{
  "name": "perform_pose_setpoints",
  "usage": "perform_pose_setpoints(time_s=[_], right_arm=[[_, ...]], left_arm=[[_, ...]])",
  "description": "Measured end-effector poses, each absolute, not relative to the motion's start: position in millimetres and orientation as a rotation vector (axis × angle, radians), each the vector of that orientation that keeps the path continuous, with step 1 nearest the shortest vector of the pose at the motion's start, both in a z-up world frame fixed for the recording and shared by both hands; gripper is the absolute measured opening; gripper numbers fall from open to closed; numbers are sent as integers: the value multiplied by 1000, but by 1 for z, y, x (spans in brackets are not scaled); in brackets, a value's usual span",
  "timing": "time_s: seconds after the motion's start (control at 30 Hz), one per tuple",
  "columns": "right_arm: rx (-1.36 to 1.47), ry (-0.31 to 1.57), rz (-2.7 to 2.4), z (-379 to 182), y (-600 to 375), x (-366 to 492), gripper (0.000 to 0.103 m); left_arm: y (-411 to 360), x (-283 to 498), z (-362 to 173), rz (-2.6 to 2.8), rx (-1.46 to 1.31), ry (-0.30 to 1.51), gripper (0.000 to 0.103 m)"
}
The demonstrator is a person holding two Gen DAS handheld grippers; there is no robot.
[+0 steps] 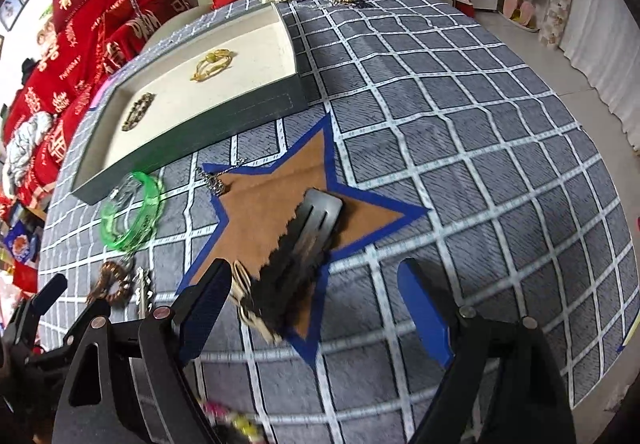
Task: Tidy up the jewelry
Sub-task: 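Grasp the brown wooden bead bracelet with the left tool while the right tool grasps the black hair clip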
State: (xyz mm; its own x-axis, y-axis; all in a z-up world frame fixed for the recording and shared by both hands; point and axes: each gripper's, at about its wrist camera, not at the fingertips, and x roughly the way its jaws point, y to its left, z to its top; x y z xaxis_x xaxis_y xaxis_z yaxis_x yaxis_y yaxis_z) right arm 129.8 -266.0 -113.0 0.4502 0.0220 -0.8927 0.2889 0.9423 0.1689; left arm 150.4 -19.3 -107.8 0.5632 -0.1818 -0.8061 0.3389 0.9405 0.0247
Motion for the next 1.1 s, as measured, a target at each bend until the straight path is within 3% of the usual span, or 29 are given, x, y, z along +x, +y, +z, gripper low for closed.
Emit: perform_pose_setpoints(time_s=[0.13,0.2,0.3,0.33,0.43,0.5,0.6,0.67,0.73,1.1], right_arm=[[232,1103,-206,-117,-253,143,87],[164,1116,-221,-120,-245,147,87],[110,1107,-212,-121,-237,146,82],[107,1106,-207,-120,-237,146,77],[78,1095,-201,-115,-235,143,42],[86,1100,-186,-115,-237,143,42],[82,1094,-166,-115,-238,141,37],[108,1090,-146,-114,-241,139,37],[130,1085,-130,-113,-244,135,37],[297,997,-13,-93,-266,113,37]], left_arm=[[-25,154,-111,-340,198,933,99],[-29,156,-114,-352,212,944,87],[-34,157,-120,-367,223,971,82],[-34,156,-120,-375,218,969,77],[-35,155,-119,-400,202,971,63],[-36,153,-118,-405,207,968,58],[-36,151,-117,-401,203,964,41],[-34,151,-116,-396,191,968,39],[-30,151,-116,-392,168,972,29],[-14,142,-94,-378,80,934,29]])
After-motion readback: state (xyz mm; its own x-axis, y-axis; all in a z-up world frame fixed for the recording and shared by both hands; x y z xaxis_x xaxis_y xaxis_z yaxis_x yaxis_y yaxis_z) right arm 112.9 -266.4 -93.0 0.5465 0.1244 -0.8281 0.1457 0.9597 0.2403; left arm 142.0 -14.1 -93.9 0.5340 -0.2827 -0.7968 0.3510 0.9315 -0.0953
